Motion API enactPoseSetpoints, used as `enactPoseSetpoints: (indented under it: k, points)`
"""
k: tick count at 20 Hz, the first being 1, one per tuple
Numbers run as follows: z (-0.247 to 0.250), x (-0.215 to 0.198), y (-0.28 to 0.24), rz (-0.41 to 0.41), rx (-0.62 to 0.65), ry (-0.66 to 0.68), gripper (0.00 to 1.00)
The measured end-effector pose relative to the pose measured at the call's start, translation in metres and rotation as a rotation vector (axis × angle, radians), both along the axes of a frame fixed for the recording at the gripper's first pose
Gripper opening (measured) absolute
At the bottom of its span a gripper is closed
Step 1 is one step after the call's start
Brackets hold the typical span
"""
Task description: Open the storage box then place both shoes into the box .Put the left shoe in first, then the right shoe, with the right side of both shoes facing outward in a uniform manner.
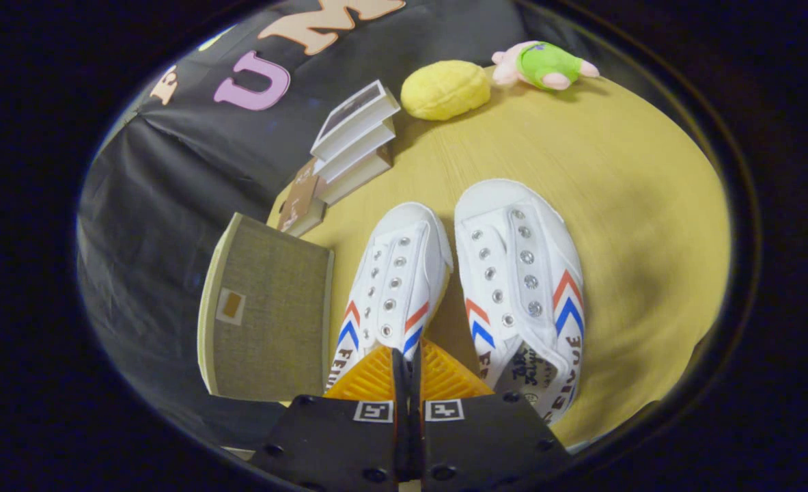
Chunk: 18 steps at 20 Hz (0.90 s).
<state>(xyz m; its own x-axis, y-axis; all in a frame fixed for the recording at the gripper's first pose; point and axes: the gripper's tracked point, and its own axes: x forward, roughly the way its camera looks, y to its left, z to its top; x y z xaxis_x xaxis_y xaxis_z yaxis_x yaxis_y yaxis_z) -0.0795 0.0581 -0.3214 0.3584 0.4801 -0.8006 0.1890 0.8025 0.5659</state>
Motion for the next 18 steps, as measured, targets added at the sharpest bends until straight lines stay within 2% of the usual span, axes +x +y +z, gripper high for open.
enactPoseSetpoints:
  k: [5, 12, 18]
  points:
    - [0.055, 0.019, 0.019, 0.020, 0.025, -0.081, 0.03]
    - [0.133, 0.044, 0.075, 0.038, 0.086, -0.166, 0.03]
    - [0.164, 0.052, 0.143, 0.105, 0.110, -0.198, 0.03]
